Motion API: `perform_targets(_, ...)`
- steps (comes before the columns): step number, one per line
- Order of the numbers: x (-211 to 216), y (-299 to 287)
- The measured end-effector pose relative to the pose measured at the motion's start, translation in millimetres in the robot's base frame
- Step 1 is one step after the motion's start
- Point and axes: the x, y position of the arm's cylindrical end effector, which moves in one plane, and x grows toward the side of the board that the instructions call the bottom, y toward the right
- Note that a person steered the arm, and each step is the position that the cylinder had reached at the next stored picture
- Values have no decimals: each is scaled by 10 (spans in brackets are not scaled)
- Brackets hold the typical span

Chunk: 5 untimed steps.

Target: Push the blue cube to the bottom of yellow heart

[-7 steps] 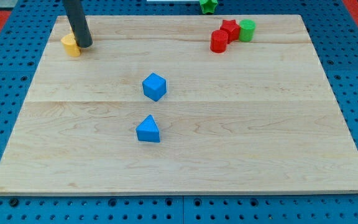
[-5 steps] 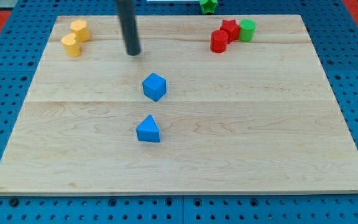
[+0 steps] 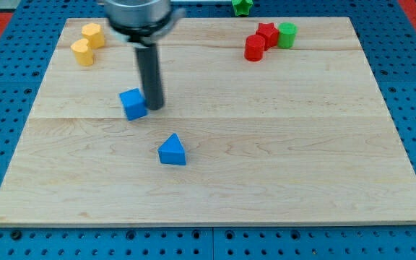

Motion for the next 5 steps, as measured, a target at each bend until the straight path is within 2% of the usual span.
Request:
perform_targets(2,212,-497)
perform_targets(3,214,-1006)
perform_targets(4,413,-1216)
perform_targets(5,419,-1604)
